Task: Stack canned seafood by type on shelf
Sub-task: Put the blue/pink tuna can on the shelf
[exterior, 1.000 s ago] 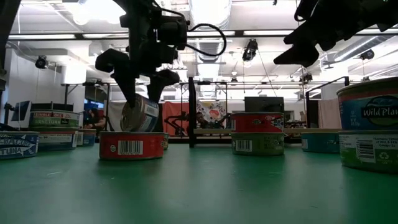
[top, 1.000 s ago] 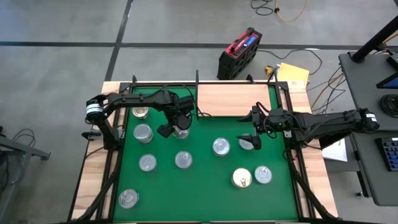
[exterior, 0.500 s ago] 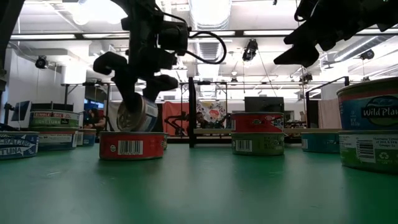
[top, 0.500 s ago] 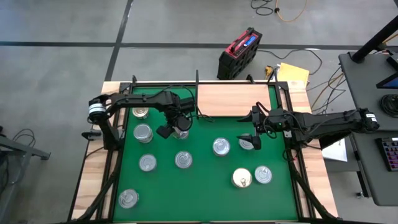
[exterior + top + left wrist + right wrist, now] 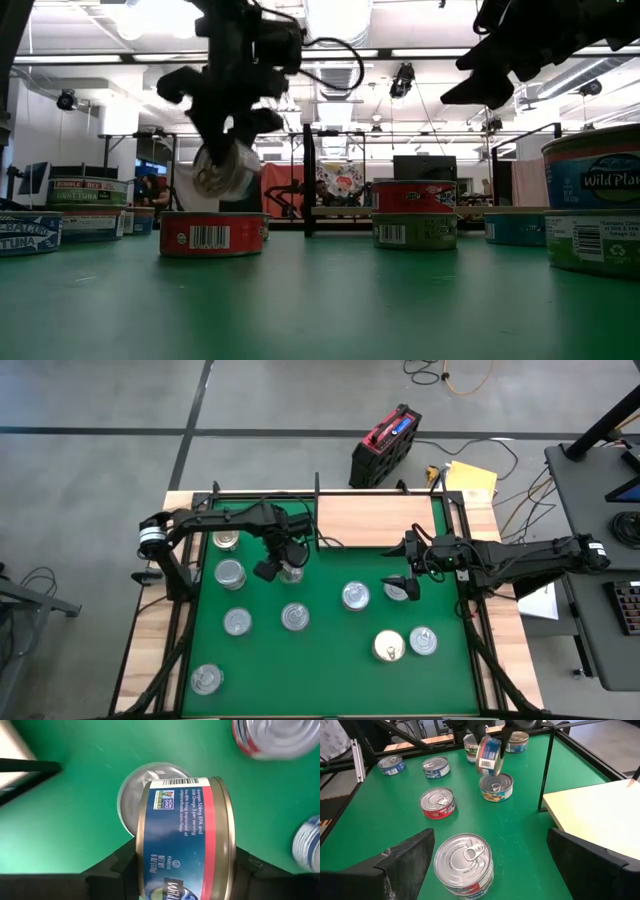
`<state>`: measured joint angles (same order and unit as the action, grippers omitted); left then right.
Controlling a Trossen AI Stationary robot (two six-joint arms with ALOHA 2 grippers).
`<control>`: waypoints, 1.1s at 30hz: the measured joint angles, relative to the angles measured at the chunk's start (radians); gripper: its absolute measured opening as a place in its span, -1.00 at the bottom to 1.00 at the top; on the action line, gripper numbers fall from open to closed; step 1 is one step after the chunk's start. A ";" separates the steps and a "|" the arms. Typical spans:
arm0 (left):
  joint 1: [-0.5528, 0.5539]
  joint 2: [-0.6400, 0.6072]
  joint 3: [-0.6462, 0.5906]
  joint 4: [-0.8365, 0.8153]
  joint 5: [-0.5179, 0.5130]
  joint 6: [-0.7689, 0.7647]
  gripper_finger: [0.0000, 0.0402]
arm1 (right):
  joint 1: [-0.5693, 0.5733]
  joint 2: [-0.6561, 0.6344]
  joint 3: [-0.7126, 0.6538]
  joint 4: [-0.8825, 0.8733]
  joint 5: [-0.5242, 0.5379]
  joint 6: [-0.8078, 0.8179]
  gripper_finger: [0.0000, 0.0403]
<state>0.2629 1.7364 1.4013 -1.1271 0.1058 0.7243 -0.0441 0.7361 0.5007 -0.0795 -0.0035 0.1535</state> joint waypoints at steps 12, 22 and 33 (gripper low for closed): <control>-0.052 -0.074 0.044 0.223 0.305 -0.351 -0.17 | 0.000 -0.010 0.000 -0.016 -0.101 0.036 0.87; -0.267 -0.076 -0.003 0.679 0.099 -0.735 -0.17 | 0.007 -0.059 0.000 -0.023 -0.139 0.018 0.87; -0.395 -0.067 -0.359 1.518 -0.412 -1.324 -0.17 | 0.034 -0.218 0.000 -0.017 -0.162 -0.106 0.87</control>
<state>-0.1325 1.6696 1.0419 0.3906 -0.3065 -0.6001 -0.0105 0.5178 0.5003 -0.0963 -0.1654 0.0470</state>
